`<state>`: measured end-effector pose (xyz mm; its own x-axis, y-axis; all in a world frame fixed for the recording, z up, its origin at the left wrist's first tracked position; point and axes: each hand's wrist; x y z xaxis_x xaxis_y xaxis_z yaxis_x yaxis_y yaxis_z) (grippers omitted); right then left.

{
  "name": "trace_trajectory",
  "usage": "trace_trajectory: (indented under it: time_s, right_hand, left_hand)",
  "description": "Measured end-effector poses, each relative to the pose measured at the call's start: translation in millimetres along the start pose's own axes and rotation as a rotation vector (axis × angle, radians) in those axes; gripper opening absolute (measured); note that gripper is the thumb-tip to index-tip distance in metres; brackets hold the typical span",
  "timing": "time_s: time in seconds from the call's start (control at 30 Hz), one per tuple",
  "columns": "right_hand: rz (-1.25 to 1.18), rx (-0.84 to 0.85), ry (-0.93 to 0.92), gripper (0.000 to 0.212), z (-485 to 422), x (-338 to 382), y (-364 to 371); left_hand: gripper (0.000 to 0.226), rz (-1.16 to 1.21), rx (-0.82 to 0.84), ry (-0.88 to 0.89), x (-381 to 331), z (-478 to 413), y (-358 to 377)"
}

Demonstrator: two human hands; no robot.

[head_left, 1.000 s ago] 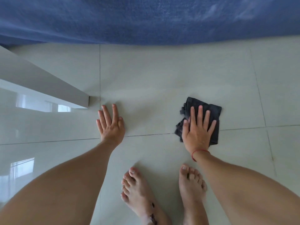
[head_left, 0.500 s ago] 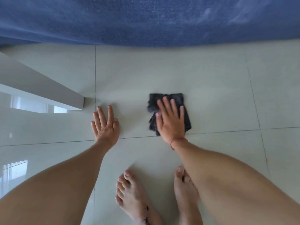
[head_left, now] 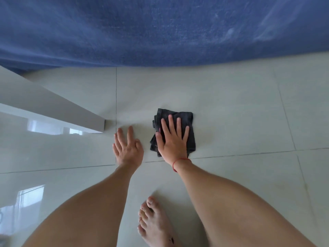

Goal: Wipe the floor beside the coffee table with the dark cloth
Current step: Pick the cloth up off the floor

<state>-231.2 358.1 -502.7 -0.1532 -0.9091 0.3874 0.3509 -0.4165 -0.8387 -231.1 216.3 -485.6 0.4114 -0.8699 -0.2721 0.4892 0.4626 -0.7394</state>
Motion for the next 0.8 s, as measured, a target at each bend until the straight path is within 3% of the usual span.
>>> trace_trajectory:
  time_s: [0.1, 0.17, 0.27, 0.4, 0.53, 0.8]
  right_hand:
    - [-0.115, -0.134, 0.084, 0.061, 7, -28, -21]
    - [-0.196, -0.275, 0.316, 0.061, 13, -46, -33]
    - [-0.31, -0.148, 0.565, 0.065, 14, -52, -48]
    - [-0.248, 0.024, 0.458, 0.065, -3, -34, -59]
    - [-0.472, 0.081, 0.5, 0.05, -14, -27, -64]
    - [-0.508, 0.286, 0.532, 0.039, 24, -31, -59]
  left_hand:
    - [0.045, 0.036, -0.177, 0.107, -30, 4, -5]
    - [0.05, 0.06, -0.111, 0.153, -53, 2, -4]
    - [0.07, 0.063, 0.023, 0.096, -83, -7, -6]
    - [0.055, -0.051, 0.111, 0.09, -100, -12, -7]
    - [0.041, 0.048, 0.178, 0.077, -103, -12, -8]
    - [0.064, 0.098, 0.355, -0.053, -85, 11, 1]
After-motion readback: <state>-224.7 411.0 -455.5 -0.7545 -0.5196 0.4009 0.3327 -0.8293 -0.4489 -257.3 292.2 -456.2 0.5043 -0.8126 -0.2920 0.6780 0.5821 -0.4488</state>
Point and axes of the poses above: each hand's wrist, its own z-axis away from the middle knuckle, its own y-axis out of the palm, x = y × z, and after that the axes turned 11 degrees about x, right-handed
